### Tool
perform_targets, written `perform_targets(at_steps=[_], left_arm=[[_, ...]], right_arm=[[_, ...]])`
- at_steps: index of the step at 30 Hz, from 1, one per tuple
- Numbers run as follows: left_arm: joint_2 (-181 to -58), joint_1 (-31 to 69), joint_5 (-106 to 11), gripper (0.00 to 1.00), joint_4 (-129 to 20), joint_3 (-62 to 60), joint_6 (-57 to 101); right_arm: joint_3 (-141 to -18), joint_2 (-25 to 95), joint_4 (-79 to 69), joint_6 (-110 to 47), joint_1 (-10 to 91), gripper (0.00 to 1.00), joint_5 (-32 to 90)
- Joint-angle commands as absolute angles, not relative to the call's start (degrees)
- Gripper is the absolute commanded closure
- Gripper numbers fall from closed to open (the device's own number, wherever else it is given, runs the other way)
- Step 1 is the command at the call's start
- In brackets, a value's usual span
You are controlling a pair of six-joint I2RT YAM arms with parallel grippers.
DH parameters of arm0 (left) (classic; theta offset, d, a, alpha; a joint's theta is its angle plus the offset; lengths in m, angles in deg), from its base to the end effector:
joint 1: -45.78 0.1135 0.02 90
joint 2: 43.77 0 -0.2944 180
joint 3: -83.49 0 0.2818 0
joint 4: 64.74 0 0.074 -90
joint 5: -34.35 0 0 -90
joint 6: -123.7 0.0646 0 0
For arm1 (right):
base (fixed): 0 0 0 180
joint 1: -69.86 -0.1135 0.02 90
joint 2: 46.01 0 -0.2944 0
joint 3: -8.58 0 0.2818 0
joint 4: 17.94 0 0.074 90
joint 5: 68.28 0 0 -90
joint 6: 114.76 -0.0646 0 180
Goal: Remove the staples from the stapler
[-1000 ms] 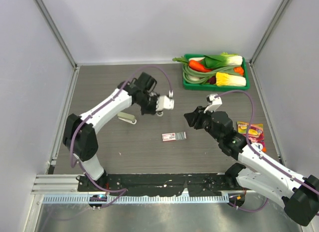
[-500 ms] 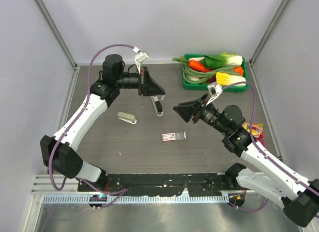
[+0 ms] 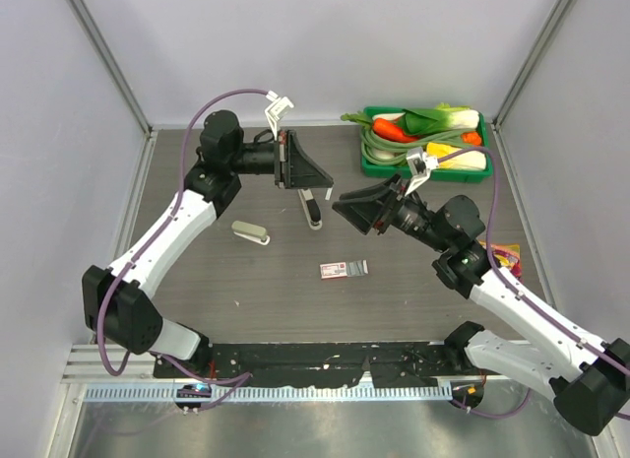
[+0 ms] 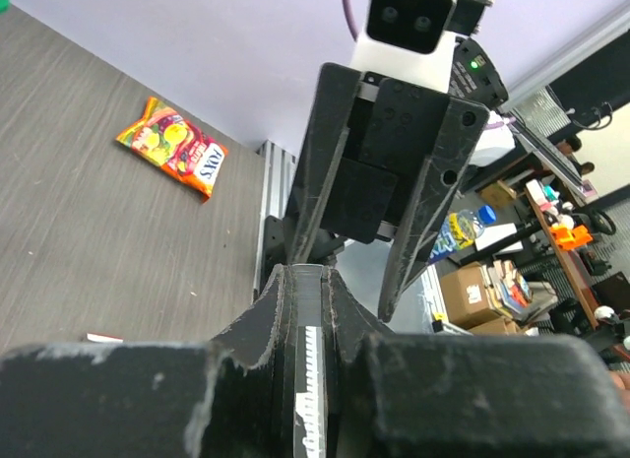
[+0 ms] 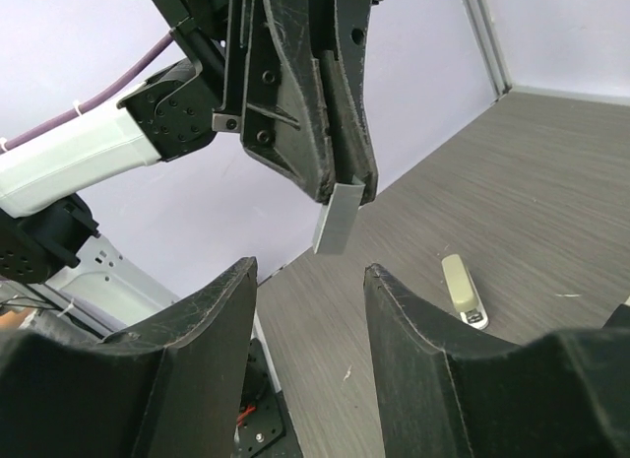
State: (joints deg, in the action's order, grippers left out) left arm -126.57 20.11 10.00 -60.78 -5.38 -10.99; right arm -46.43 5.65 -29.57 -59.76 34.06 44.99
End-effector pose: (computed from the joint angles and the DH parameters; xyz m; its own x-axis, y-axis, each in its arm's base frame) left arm 0.3025 -0.2107 0.4391 -0.6791 0.0047 -0.7340 0.7337 -0.0274 -0.6789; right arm 0.1858 0.1655 0.3953 -0.3140 0.4232 -0.8499 -0.8140 0.3407 0.4704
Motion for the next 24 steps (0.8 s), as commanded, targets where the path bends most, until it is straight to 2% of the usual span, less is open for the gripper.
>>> perform_targets(at_steps=[1,9,15,24], left_arm=[[-124.4,19.2,12.1,0.94,-65.7,-4.8,-13.9],[-125.0,18.1,12.6,0.93,-66.5,-4.7,-14.1],[-125.0,17.2,13.1,0.93,-66.4,-4.8,-13.5],[-124.8,16.7,12.9,0.93,-66.6,-4.9,-12.9]], right_arm=[[-49.4,7.4,-35.2,-62.4,34.4,0.47,47.8],[-48.9,8.7,-38.3,-64.3,34.5,0.48,48.9],[-48.2,8.7,-39.3,-64.9,34.7,0.54,48.9],[-48.2,9.3,-39.7,-65.4,34.7,0.76,49.2]])
